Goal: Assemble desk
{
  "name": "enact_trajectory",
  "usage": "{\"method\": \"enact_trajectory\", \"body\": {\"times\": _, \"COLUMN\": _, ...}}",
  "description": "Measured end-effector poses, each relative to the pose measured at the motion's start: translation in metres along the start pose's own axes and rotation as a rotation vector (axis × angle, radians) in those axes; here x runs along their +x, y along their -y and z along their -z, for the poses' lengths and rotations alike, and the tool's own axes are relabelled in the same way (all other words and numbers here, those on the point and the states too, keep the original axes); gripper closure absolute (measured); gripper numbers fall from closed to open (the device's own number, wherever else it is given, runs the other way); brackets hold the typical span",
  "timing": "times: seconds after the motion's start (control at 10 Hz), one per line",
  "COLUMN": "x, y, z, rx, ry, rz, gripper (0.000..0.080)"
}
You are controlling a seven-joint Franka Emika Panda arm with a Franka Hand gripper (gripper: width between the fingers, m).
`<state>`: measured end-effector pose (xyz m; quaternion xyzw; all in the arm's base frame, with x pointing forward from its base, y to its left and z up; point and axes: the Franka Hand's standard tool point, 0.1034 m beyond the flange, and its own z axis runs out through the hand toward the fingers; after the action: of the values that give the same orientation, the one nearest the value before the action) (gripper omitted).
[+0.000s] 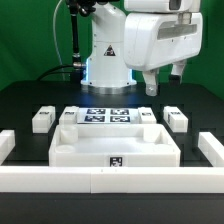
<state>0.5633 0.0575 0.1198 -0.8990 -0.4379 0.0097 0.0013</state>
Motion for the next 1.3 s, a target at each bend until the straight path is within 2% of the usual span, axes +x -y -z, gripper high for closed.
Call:
{"method": "enact_trajectory", "body": {"times": 0.5, "x": 0.0, "y": 0.0, "z": 0.0, "rx": 0.0, "ry": 0.0, "rz": 0.0, "gripper": 0.015}}
{"method": "enact_trajectory", "body": {"times": 0.6, "x": -0.001, "y": -0.001, "z": -0.001, "rx": -0.011, "ry": -0.006, "rz": 0.046, "gripper": 0.015}}
{"method": "enact_trajectory", "body": {"times": 0.7, "x": -0.01, "y": -0.001, "z": -0.008, "rx": -0.034, "ry": -0.014, "rz": 0.17, "gripper": 0.015}}
{"method": "enact_trajectory", "body": {"times": 0.8, "x": -0.021, "y": 0.003, "z": -0.015, "rx": -0.023, "ry": 0.0, "rz": 0.254, "gripper": 0.015}}
{"method": "enact_trajectory", "body": {"times": 1.3, "x": -0.024, "y": 0.005, "z": -0.019, "rx": -0.028, "ry": -0.004, "rz": 0.296, "gripper": 0.015}}
